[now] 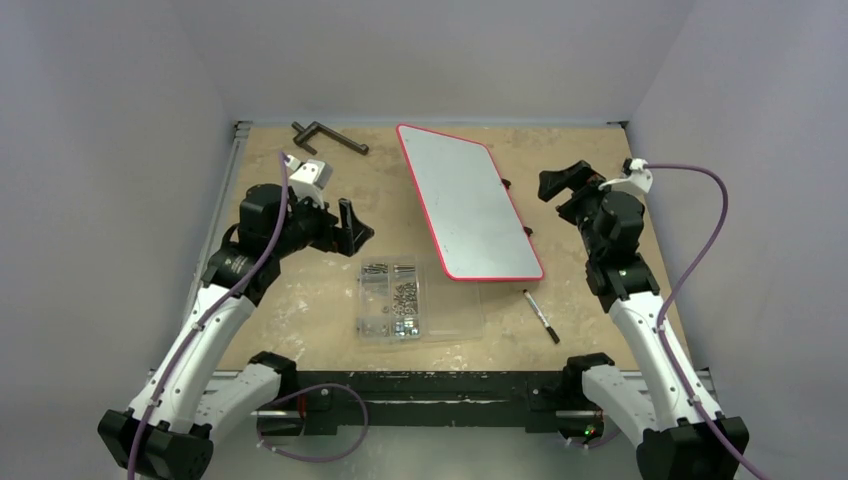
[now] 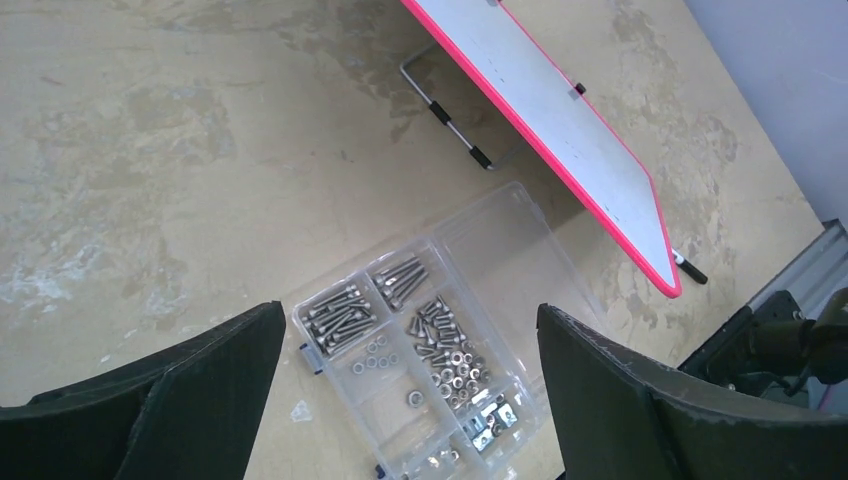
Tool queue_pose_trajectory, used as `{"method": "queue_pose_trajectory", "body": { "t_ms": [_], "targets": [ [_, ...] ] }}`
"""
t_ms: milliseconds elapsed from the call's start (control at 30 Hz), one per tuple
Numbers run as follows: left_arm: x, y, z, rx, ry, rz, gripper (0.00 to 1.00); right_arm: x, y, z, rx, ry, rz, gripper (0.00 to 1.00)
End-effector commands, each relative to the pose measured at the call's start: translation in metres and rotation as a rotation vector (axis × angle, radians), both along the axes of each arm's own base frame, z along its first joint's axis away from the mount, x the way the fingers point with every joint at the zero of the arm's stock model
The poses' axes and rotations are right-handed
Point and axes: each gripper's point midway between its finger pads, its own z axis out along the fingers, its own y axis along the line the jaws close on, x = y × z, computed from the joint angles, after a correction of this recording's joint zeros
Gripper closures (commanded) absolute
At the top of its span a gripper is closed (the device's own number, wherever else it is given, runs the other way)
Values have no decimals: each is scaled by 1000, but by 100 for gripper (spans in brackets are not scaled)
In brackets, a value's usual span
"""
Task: Write a sentence on the whiteboard
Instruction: Adjust the whiteboard stand at the center of the board.
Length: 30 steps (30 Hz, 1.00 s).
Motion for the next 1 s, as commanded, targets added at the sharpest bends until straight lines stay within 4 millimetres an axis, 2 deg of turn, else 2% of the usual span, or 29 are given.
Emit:
{"method": "queue_pose_trajectory", "body": {
  "t_ms": [0, 100, 233, 467, 733, 833, 967],
  "targets": [
    [-1, -18, 20, -35, -50, -92, 4, -8, -5, -4, -51, 22, -8, 1],
    [-1, -24, 18, -48, -28, -113, 7, -12, 0, -16, -53, 99, 24, 1],
    [1, -33, 18, -70, -1, -127, 10, -12, 9, -47, -66, 237, 75, 1],
    [10, -40, 11, -60, 66, -110, 15, -8, -1, -90, -105, 431, 22, 4],
    [25, -46, 19, -97, 91, -63, 21, -8, -8, -147, -110, 590, -28, 19],
    [36, -54, 23, -122, 100, -65, 24, -6, -13, -164, -116, 638, -72, 24],
    [53, -67, 20, -137, 129, -67, 29, 10, -14, -174, -123, 654, -90, 43]
  ]
}}
